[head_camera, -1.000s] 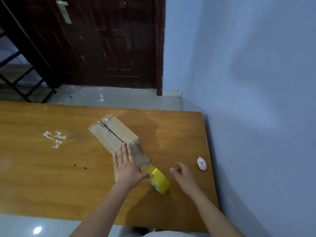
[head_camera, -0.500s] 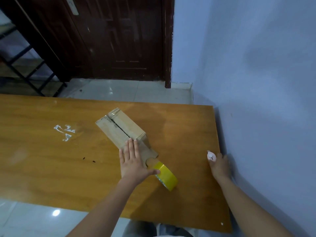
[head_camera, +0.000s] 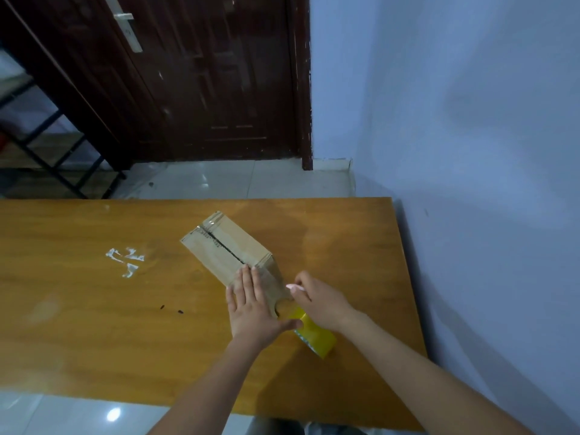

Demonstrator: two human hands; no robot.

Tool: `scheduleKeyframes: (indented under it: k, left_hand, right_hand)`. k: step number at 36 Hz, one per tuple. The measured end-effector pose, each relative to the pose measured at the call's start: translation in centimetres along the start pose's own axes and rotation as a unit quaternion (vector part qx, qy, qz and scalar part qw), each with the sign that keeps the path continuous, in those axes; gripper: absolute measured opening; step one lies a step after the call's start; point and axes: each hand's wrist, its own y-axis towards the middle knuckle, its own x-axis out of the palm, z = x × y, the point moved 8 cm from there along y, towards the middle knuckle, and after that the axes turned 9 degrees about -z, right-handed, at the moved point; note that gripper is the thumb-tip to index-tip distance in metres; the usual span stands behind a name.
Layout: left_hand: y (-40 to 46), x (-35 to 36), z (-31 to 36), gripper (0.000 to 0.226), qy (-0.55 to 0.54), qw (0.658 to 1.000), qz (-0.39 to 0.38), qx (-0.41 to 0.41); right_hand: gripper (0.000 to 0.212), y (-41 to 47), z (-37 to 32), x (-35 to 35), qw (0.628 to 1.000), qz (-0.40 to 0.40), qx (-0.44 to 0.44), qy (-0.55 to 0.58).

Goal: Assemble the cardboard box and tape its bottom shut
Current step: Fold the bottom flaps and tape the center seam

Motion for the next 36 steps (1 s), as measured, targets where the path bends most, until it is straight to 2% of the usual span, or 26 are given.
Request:
scheduleKeyframes:
  k: [7,13,26,30,33,36]
  left_hand:
    - [-0.1,-0.1,0.2,0.143,0.002,1.000,0.001,-0.001]
    - [-0.1,0.0,0.2,0.141,-0.006,1.000,-0.002,0.003]
    - [0.0,0.3,0.1,0.142,0.004,1.000,-0.009,0.001]
    - [0.0,0.3,-0.1,0.143,0.004,1.000,-0.014,-0.001]
    - [0.0,0.3,-0.1,0.143,0.005,1.000,-0.018,0.001]
    - [0.0,0.2,-0.1,0.143,0.005,1.000,-0.017,0.003]
  right_hand:
    - [0.021,1.7,-1.3,1.0,0.998,-0.026,-0.002,-0.056]
    - [0.033,3.2,-1.9,1.1,0.996,-0.009,0.004,-0.090]
    - [0.035,4.4,-2.1,0.6,0.991,0.021,0.009,-0.131]
    - [0.033,4.2,-0.4,-0.9,0.991,0.081,0.042,-0.096]
    - [0.033,3.5,3.1,-2.6,0.986,0.126,0.107,-0.032]
    - [0.036,2.1,7.1,-2.7,0.978,0.121,0.171,-0.013]
